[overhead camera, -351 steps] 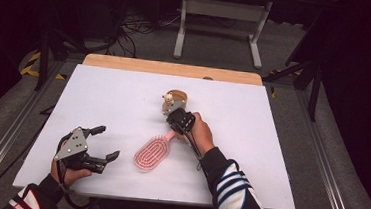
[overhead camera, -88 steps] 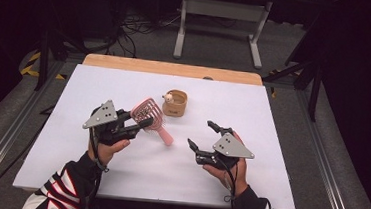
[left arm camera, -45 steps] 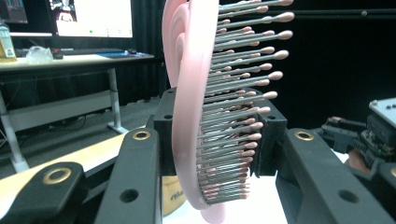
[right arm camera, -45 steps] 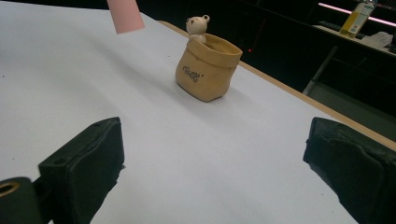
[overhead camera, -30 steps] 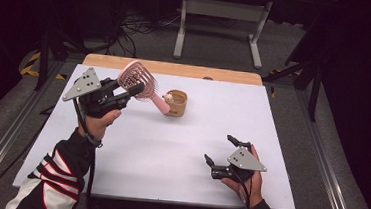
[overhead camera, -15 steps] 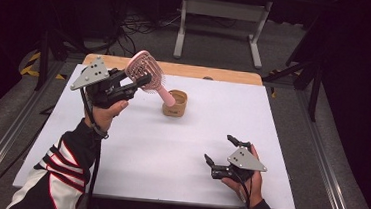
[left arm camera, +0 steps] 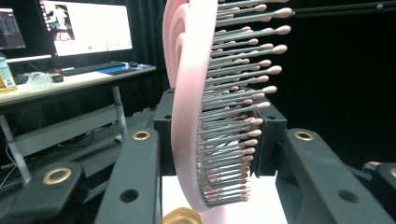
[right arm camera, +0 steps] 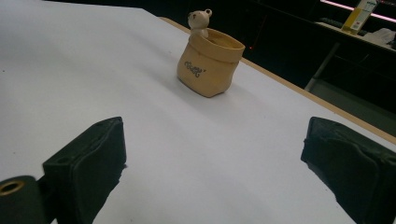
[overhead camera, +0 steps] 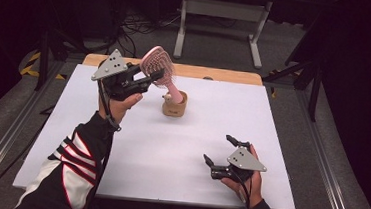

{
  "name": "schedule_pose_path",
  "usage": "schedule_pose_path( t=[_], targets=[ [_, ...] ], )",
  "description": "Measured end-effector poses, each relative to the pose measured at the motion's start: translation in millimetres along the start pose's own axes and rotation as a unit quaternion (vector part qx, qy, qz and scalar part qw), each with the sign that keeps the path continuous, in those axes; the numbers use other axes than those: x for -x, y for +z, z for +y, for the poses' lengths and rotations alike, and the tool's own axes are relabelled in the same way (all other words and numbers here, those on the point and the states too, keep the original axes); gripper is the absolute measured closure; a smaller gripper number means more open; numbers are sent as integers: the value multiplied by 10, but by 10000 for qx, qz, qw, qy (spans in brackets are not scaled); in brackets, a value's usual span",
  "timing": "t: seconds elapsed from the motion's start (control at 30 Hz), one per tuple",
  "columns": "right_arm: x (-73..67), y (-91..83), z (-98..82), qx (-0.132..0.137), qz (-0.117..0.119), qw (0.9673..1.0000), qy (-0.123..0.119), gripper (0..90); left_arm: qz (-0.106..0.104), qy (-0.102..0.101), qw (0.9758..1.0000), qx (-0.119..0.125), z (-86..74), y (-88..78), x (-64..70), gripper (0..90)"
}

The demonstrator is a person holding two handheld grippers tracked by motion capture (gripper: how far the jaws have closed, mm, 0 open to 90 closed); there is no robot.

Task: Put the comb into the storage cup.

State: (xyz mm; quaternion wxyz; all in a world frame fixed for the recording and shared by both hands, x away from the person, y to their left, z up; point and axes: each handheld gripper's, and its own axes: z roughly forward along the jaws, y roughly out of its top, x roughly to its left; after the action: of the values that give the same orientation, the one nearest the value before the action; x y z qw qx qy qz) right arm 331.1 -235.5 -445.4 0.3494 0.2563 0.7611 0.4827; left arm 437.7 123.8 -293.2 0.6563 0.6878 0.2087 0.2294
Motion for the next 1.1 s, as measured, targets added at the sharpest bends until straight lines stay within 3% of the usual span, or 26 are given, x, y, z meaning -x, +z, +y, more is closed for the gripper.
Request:
schedule_pose_path(
  t=[0.37,0.7,1.1],
  targets=[
    [-13,-4,5,69,-29,10000,10,67,101,73,9997,-206,-20,235,-17,636],
    [-18,-4,6,60,-13,10000,-17,67,252,-16,9991,-341,-103,357,-80,636],
    [-25,4,3,2,44,10000,-55,67,387,39,9969,-684,-211,530,-124,636]
  ],
)
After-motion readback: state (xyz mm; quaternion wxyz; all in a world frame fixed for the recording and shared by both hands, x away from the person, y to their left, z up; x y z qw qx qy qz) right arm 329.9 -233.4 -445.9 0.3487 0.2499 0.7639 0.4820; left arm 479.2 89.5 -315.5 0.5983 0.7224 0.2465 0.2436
